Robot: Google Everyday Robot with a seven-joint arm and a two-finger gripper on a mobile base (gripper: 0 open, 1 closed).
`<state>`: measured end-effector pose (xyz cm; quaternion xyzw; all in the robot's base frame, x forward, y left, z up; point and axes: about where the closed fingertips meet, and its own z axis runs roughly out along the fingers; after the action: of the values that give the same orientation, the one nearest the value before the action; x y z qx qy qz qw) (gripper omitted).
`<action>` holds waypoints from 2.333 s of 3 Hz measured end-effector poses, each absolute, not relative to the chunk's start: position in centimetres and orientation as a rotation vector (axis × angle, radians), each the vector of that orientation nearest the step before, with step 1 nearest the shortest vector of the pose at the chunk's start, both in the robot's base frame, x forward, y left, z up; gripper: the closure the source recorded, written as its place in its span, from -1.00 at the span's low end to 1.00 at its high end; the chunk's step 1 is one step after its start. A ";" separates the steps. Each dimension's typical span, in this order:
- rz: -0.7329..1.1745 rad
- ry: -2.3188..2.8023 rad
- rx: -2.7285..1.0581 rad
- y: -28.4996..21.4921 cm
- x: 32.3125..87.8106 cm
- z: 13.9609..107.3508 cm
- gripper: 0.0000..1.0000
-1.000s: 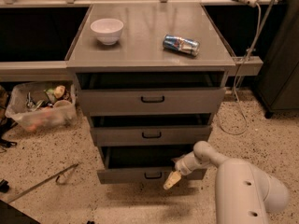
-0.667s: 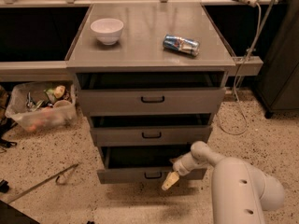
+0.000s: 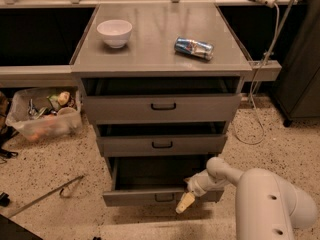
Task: Open bottom drawer
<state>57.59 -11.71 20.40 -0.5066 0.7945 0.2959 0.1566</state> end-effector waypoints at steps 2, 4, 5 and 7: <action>0.858 2.291 -1.477 -11.7 56.1 19.9 -1.00; 0.829 2.375 -1.448 -14.5 50.0 22.7 -1.00; 0.846 2.414 -1.394 -15.4 46.0 24.3 -1.00; 0.788 2.345 -1.443 -13.7 48.6 24.5 -1.00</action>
Offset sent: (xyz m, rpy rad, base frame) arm -0.0323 -0.0033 -0.0070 -0.0374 0.0442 0.0377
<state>48.56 -13.71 24.50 -0.4990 0.8109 0.2725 0.1386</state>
